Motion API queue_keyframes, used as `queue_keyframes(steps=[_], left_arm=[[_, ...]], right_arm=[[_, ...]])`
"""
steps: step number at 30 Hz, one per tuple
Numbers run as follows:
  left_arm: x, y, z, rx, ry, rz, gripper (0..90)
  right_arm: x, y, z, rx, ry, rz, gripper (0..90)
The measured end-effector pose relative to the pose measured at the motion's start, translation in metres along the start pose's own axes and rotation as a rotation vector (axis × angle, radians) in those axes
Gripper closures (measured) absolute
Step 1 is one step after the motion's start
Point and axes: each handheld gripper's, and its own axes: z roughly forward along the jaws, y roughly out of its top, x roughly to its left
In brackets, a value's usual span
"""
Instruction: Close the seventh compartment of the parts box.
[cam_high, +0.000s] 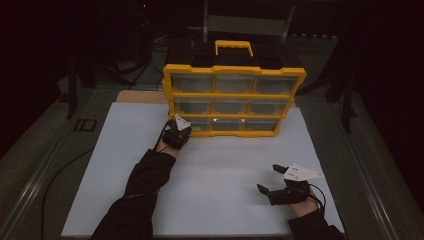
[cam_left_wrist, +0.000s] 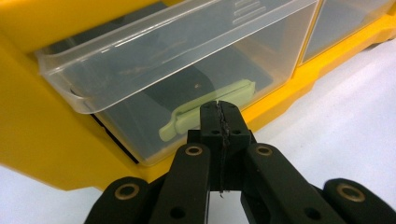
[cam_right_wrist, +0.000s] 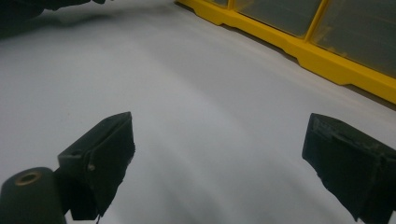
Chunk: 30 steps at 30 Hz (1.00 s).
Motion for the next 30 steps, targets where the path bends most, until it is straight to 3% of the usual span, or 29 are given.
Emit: queue_keyframes(steps=[4,18,30], left_arm=[[0.000,0.002,0.002,-0.002,0.004,-0.005,90.0],[-0.004,0.010,0.006,-0.006,0.012,0.038,90.0],[-0.007,0.011,-0.004,-0.011,-0.018,0.000,89.7]], right_arm=[[0.000,0.000,0.000,0.000,0.001,-0.001,9.2],[-0.001,-0.001,0.000,0.002,0.003,0.000,9.2],[-0.001,0.000,-0.001,-0.001,0.000,-0.001,9.2]])
